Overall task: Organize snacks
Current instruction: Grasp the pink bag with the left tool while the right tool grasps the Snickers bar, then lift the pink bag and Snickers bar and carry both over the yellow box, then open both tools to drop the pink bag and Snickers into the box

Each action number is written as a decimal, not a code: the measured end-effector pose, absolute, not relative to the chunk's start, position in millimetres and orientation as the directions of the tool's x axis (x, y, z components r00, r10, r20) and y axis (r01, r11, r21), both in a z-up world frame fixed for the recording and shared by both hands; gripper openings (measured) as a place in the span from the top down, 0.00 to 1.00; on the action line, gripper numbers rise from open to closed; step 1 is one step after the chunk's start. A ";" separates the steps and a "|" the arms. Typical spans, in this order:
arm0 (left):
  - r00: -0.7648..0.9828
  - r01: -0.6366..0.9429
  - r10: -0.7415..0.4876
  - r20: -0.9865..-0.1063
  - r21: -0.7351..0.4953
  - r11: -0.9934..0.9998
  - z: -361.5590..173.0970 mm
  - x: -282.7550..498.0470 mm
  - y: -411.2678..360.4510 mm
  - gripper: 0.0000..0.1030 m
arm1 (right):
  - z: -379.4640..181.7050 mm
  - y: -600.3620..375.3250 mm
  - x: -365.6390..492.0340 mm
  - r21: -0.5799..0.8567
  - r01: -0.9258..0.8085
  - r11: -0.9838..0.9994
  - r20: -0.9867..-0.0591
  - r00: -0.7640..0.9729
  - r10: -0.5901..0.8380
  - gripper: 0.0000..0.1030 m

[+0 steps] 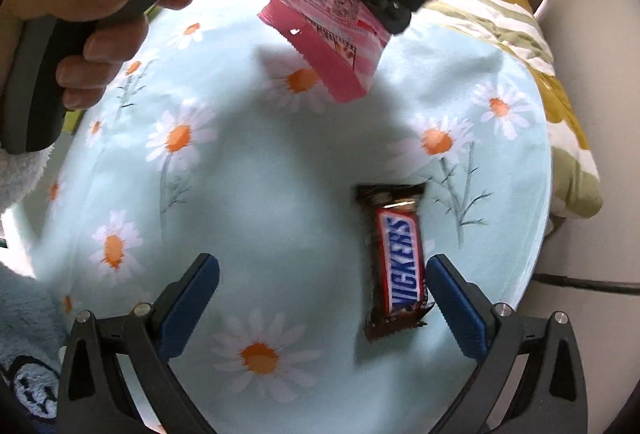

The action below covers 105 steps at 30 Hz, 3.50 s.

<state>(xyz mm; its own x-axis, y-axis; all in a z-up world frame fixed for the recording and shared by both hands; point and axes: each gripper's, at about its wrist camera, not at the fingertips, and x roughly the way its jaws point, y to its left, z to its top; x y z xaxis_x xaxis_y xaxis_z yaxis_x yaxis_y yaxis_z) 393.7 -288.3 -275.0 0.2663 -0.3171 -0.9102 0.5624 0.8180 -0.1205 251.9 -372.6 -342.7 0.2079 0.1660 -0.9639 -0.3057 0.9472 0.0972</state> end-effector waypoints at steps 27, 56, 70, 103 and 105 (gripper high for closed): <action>0.281 0.514 -0.316 -0.906 -0.136 0.847 -268.5 366.7 -256.8 0.29 | -342.1 -398.1 246.2 -0.029 -0.057 0.998 -0.918 0.397 -0.004 0.71; 0.458 0.348 -0.308 -0.834 -0.151 0.925 -163.4 327.4 -181.7 0.29 | -225.5 -379.7 250.5 0.109 -0.150 0.983 -0.797 0.577 0.176 0.75; 0.648 0.161 -0.205 -0.734 -0.130 0.978 -78.8 309.0 -24.7 0.29 | -133.3 -265.1 282.3 0.106 -0.333 0.937 -0.674 0.669 0.314 0.75; 0.557 0.088 -0.139 -0.819 -0.108 0.990 -140.5 331.9 220.3 0.00 | -173.2 -39.3 309.0 0.181 -0.383 0.906 -0.745 0.548 0.381 0.75; 0.556 0.064 -0.148 -0.818 -0.135 0.989 -141.1 327.0 226.5 0.00 | -175.7 -36.8 307.5 0.186 -0.390 0.902 -0.750 0.537 0.387 0.75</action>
